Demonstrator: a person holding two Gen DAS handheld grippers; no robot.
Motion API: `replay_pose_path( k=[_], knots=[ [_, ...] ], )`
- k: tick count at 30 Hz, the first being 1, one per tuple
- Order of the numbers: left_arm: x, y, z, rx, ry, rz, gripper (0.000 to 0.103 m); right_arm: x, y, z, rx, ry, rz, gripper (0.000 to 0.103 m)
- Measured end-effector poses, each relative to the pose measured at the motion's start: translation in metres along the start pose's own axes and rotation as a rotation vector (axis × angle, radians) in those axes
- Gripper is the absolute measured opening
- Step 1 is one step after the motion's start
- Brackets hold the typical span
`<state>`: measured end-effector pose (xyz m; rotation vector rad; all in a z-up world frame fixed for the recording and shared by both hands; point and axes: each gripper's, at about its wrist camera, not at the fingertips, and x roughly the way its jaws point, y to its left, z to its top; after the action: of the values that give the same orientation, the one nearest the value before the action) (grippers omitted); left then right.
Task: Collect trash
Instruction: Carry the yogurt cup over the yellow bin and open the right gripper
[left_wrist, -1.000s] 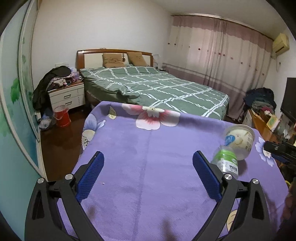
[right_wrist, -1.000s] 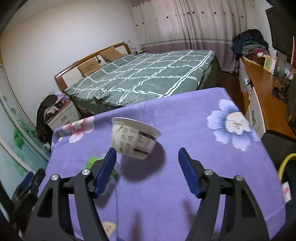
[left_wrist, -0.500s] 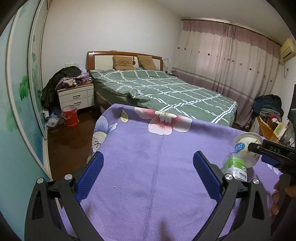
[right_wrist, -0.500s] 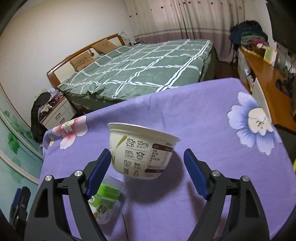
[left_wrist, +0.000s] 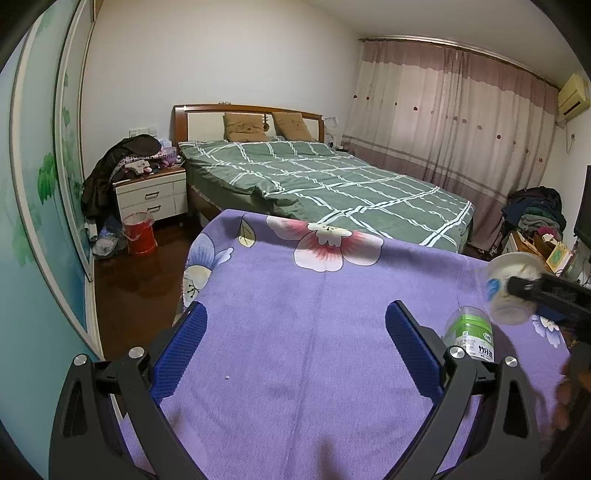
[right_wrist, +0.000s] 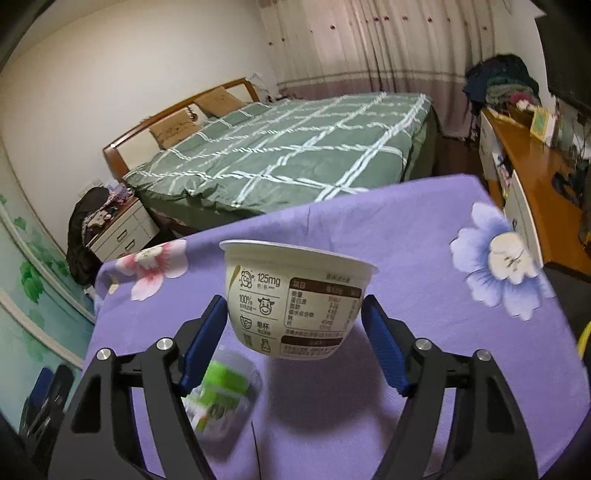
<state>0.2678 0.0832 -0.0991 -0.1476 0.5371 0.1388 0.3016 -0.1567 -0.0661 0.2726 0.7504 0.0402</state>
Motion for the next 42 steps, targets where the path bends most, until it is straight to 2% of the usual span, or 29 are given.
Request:
replay_pose_path(
  k=[3, 6, 14, 19, 26, 32, 36, 39, 42],
  knots=[
    [0.001, -0.002, 0.001, 0.007, -0.001, 0.000, 0.096, -0.035, -0.009, -0.005, -0.035, -0.041, -0.011, 0.071],
    [0.001, -0.004, 0.001, 0.014, -0.002, 0.001, 0.096, -0.072, -0.033, -0.015, -0.041, -0.097, -0.058, 0.071],
    [-0.001, -0.010, 0.000, 0.031, -0.004, 0.000, 0.096, -0.141, -0.138, -0.051, 0.043, -0.146, -0.243, 0.071],
    [-0.001, -0.011, 0.000, 0.035, -0.007, 0.002, 0.096, -0.165, -0.202, -0.067, 0.099, -0.165, -0.395, 0.071],
    [0.000, -0.012, 0.001, 0.031, 0.002, 0.002, 0.097, -0.168, -0.275, -0.090, 0.193, -0.128, -0.514, 0.071],
    [0.002, -0.013, 0.001, 0.041, 0.004, 0.005, 0.097, -0.161, -0.298, -0.100, 0.207, -0.076, -0.540, 0.072],
    [0.003, -0.014, 0.001, 0.049, 0.006, 0.007, 0.097, -0.171, -0.302, -0.096, 0.205, -0.110, -0.585, 0.073],
    [0.004, -0.015, 0.001, 0.053, 0.009, 0.004, 0.097, -0.184, -0.292, -0.087, 0.218, -0.163, -0.558, 0.073],
    [0.004, -0.017, 0.001, 0.063, 0.003, 0.004, 0.097, -0.186, -0.266, -0.070, 0.188, -0.210, -0.490, 0.075]
  ],
)
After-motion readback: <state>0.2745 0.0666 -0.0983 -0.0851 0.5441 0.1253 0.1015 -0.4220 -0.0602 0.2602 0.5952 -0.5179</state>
